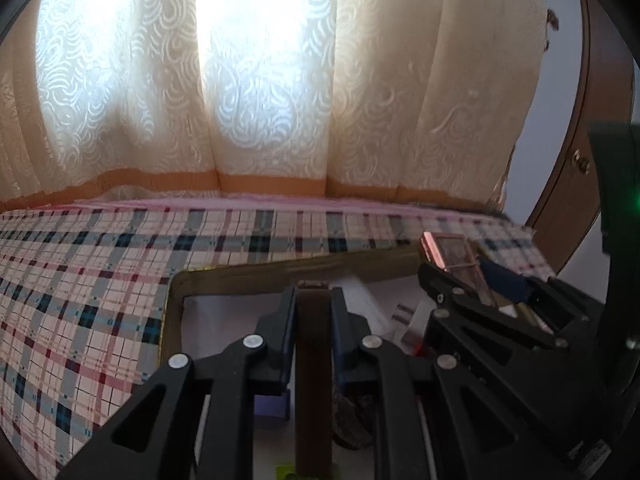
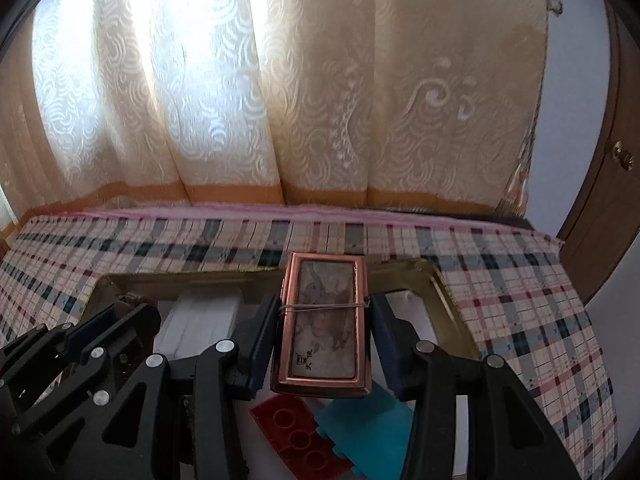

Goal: Organize rigid objects
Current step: 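Lower the frame and bar into the tray and open both tools, then withdraw both tools from the tray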

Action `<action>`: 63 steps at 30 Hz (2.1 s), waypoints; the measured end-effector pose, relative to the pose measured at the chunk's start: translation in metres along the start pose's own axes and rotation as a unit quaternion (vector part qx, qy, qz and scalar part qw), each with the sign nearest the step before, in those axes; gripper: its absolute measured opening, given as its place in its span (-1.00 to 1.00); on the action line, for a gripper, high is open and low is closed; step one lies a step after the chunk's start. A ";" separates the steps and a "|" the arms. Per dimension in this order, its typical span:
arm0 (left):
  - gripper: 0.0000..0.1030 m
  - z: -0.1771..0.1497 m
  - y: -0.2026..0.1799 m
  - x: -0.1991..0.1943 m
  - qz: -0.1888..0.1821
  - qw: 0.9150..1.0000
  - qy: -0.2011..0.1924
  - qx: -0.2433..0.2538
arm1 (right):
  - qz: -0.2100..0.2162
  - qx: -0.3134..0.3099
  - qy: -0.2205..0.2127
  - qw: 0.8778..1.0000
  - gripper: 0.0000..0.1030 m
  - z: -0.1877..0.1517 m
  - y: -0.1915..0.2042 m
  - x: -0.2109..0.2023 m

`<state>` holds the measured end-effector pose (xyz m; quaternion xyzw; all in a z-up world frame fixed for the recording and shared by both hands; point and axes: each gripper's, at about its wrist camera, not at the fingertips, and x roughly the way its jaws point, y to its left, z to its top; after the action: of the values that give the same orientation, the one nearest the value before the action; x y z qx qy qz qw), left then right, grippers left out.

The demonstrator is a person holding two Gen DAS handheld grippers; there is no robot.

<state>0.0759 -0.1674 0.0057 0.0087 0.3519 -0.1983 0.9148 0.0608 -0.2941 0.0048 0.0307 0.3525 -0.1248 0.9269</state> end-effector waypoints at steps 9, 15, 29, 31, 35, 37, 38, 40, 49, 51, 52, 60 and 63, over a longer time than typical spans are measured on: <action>0.95 -0.008 0.006 0.031 0.034 0.993 0.108 -0.023 | 0.041 0.060 0.052 0.996 0.46 -0.003 -0.021 0.011; 0.99 -0.007 -0.007 0.022 0.035 0.995 0.095 0.007 | 0.025 0.050 0.004 0.998 0.60 -0.014 -0.019 -0.008; 0.99 -0.006 -0.006 -0.018 0.071 0.996 -0.044 0.015 | -0.032 0.100 -0.172 0.980 0.70 -0.033 -0.031 -0.062; 0.99 -0.009 -0.004 -0.025 0.083 0.994 -0.069 0.018 | -0.035 0.097 -0.185 0.977 0.71 -0.035 -0.031 -0.066; 0.99 -0.016 -0.001 -0.039 0.119 0.985 -0.118 0.029 | -0.039 0.101 -0.207 0.972 0.71 -0.043 -0.030 -0.073; 0.99 -0.019 0.002 -0.043 0.124 0.983 -0.133 0.032 | -0.048 0.094 -0.214 0.971 0.71 -0.046 -0.027 -0.074; 0.99 -0.020 0.003 -0.044 0.129 0.982 -0.137 0.034 | -0.052 0.090 -0.214 0.971 0.71 -0.048 -0.026 -0.074; 0.99 -0.025 0.007 -0.047 0.132 0.980 -0.146 0.030 | -0.059 0.086 -0.217 0.971 0.71 -0.051 -0.023 -0.075; 0.99 -0.042 0.007 -0.061 0.127 0.976 -0.178 0.026 | -0.078 0.064 -0.257 0.961 0.71 -0.072 -0.014 -0.096; 0.99 -0.047 0.005 -0.063 0.125 0.974 -0.184 0.029 | -0.089 0.051 -0.266 0.959 0.71 -0.075 -0.009 -0.103; 0.99 -0.049 0.004 -0.065 0.127 0.974 -0.186 0.032 | -0.092 0.045 -0.268 0.958 0.71 -0.077 -0.007 -0.105; 0.99 -0.062 0.000 -0.077 0.119 0.971 -0.202 0.044 | -0.106 0.038 -0.290 0.951 0.71 -0.088 0.001 -0.124; 0.99 -0.065 0.002 -0.083 0.114 0.970 -0.209 0.041 | -0.105 0.042 -0.290 0.950 0.71 -0.093 0.001 -0.129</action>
<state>-0.0209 -0.1260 0.0099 0.0450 0.1413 -0.1049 0.9834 -0.0921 -0.2527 0.0202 -0.0052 0.0645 -0.2400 0.9686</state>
